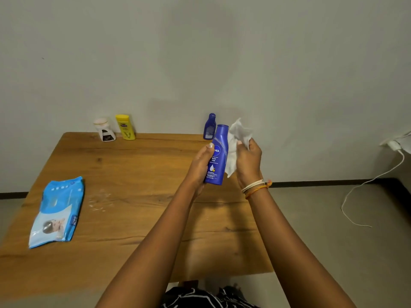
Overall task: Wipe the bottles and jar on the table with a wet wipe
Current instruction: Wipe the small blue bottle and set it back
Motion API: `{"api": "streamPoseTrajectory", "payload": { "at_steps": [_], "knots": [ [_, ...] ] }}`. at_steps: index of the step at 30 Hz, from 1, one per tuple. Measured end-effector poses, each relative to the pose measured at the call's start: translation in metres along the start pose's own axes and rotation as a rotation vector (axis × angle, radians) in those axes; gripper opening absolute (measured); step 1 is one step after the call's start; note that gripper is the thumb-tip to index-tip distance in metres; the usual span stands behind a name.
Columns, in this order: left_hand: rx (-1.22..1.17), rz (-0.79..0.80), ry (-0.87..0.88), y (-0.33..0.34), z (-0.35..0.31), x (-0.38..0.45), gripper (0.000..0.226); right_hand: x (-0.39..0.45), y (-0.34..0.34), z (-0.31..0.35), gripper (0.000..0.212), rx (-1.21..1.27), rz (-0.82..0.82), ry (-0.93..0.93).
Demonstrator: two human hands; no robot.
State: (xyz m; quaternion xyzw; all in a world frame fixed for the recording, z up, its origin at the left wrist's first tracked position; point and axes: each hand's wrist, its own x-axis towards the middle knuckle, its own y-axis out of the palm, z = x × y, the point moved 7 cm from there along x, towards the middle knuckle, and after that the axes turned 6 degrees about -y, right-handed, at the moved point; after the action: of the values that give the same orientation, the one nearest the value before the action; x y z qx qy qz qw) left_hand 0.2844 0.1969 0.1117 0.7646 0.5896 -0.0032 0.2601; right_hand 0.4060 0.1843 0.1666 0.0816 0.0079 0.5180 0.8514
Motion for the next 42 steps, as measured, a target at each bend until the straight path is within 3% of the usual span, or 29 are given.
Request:
{"api": "streamPoseTrajectory", "payload": {
  "at_steps": [7,12,17,19,22,26,33,39,42],
  "knots": [
    [0.005,-0.188,0.107,-0.002,-0.016,0.003,0.026,-0.028,0.014,-0.014,0.021,-0.007,0.2,-0.024],
    [0.014,-0.307,0.131,-0.009,-0.028,0.009,0.02,-0.055,0.009,-0.015,0.045,-0.145,0.278,-0.24],
    [0.003,-0.366,0.094,-0.02,-0.029,0.01,0.024,-0.066,-0.002,-0.024,0.034,-0.054,0.306,-0.158],
    [0.002,-0.361,0.085,-0.021,-0.031,0.01,0.023,-0.054,-0.008,-0.022,0.029,0.048,0.24,-0.044],
    [-0.008,-0.324,0.097,-0.021,-0.033,0.009,0.016,-0.021,-0.02,-0.008,0.032,0.133,0.016,0.035],
    [-0.02,-0.18,0.07,-0.009,-0.03,0.01,0.027,0.011,0.004,0.032,0.04,-0.048,0.005,-0.191],
    [-0.092,-0.198,0.008,-0.008,-0.024,0.013,0.032,-0.012,0.063,0.021,0.049,-0.737,0.464,-0.568],
    [-0.332,-0.174,-0.12,-0.015,-0.016,0.015,0.046,-0.054,0.044,-0.001,0.058,-0.879,0.571,-0.769],
    [-0.326,-0.171,-0.063,-0.011,-0.024,0.018,0.031,-0.076,0.033,-0.003,0.05,-0.862,0.603,-0.888]
  ]
}}
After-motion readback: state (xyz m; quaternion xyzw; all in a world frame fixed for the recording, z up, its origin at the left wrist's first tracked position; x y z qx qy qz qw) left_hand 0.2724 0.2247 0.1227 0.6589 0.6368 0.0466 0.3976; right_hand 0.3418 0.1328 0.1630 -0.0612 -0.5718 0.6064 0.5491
